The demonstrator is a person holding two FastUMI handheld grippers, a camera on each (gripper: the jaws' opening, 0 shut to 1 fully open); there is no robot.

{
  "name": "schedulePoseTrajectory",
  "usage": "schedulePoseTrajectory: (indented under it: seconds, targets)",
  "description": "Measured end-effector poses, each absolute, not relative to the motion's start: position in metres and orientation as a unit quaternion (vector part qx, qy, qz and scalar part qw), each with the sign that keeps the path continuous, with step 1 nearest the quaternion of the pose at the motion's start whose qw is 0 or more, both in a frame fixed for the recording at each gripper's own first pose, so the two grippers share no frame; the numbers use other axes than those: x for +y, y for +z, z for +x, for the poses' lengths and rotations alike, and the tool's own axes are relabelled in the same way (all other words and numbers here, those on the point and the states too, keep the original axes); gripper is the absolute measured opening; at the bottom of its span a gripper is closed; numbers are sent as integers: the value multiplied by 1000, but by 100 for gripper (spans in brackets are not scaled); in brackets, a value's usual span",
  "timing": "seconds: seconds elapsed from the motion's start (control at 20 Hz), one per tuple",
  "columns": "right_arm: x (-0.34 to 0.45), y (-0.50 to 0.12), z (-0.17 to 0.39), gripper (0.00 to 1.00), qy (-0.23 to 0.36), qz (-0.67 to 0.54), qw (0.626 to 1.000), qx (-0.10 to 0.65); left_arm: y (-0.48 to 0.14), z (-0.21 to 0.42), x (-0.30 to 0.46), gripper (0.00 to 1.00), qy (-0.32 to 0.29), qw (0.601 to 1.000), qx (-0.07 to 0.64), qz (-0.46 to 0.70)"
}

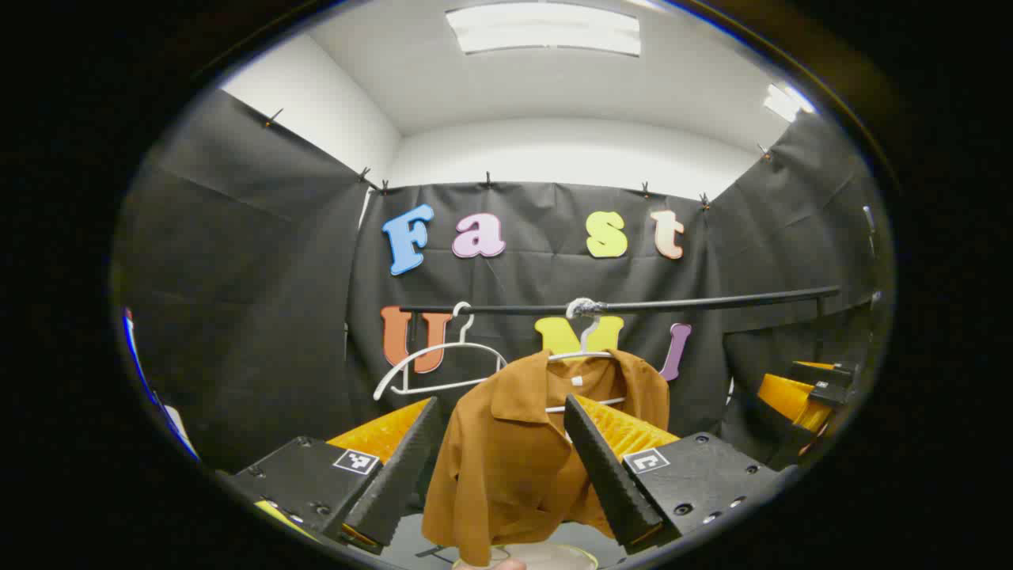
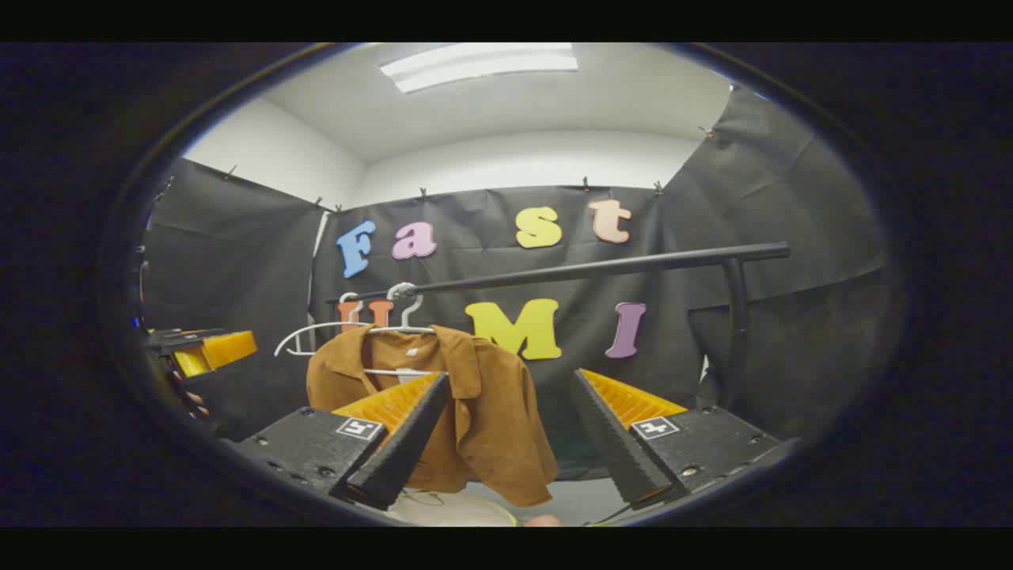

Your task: Grasp the clothes on the hanger with both hands and then place them into the laundry hamper below.

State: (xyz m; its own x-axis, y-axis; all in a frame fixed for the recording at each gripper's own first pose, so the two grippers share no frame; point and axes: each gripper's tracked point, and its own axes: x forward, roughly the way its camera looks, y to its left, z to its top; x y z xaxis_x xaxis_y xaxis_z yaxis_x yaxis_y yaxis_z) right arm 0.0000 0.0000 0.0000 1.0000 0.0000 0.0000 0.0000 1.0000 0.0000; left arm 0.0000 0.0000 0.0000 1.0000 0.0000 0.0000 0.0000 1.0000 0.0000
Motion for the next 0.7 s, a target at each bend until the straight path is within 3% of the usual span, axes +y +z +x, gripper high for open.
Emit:
schedulePoseTrajectory:
  seconds: [0.7]
  targets:
    - [14,-9,-9,99,-29,-9,1000,7,-8,-5,11,100,-24,1000,2,14]
